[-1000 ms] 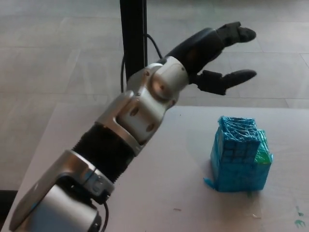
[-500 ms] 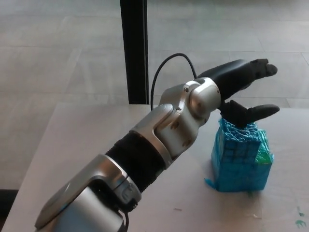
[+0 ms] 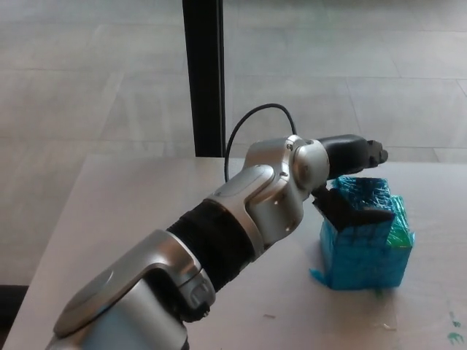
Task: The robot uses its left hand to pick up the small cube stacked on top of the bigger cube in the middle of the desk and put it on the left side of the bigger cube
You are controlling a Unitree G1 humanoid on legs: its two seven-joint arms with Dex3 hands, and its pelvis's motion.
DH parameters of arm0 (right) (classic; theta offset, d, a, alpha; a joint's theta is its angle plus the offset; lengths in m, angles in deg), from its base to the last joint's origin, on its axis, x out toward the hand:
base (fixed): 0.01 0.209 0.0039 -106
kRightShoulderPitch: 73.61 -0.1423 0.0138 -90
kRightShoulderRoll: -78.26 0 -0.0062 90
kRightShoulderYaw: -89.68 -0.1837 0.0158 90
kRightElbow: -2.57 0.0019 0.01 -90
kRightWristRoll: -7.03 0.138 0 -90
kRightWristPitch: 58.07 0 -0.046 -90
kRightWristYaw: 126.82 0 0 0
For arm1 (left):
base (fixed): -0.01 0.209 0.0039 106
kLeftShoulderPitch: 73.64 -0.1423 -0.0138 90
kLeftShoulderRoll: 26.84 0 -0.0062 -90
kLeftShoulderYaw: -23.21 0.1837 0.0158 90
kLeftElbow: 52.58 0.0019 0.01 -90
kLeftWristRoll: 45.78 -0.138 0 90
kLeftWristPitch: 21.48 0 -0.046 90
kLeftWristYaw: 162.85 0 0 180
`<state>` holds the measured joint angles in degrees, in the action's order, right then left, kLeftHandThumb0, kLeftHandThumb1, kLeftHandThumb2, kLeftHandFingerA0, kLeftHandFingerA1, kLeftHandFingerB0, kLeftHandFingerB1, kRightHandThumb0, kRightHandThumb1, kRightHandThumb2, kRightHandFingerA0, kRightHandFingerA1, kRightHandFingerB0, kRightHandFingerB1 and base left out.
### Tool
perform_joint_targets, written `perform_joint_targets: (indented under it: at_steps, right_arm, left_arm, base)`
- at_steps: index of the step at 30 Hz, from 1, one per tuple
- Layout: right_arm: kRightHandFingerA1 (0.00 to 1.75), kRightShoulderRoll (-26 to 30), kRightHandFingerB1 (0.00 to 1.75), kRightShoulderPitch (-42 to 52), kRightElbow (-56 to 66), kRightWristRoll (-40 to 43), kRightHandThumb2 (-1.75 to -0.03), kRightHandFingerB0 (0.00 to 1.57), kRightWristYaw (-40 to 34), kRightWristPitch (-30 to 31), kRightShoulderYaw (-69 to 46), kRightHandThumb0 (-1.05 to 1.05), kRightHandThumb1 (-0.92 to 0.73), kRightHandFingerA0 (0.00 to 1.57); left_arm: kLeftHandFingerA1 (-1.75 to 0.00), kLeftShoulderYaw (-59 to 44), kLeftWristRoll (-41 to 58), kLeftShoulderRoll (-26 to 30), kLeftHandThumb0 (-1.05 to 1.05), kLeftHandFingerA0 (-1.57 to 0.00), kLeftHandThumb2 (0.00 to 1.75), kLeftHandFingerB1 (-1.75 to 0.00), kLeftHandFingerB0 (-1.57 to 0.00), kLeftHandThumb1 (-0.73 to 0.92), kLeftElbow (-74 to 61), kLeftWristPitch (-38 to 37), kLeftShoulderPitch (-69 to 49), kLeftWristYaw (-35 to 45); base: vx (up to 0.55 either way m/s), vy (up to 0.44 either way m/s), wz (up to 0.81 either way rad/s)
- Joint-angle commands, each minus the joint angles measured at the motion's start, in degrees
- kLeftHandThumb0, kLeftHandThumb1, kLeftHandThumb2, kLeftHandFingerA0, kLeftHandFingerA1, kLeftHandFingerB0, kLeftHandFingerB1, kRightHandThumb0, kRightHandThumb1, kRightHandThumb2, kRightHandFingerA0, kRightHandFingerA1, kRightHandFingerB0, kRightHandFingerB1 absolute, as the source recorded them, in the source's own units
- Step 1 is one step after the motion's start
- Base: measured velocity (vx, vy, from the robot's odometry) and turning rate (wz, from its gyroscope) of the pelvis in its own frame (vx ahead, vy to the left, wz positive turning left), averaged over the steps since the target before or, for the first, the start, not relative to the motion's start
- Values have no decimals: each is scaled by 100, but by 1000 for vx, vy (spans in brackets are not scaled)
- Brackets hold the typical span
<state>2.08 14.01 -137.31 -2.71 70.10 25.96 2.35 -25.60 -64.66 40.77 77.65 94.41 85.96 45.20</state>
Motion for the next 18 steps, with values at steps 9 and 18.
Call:
perform_joint_targets:
  at_steps: [9,18]
  right_arm:
    - [85,318,65,-16,181,-89,-76,69,105,360,21,-60,-39,86]
    - [83,353,64,13,168,-106,-81,71,106,172,44,-55,-38,83]
  left_arm:
    - [-78,-111,-100,-248,-86,-48,57,-40,-3,58,-391,751,-305,655]
    - [-155,-396,-463,-575,-24,-65,65,-55,-36,70,-563,-791,-1827,-1888]
  base:
    - [0,0,0]
    - [0,0,0]
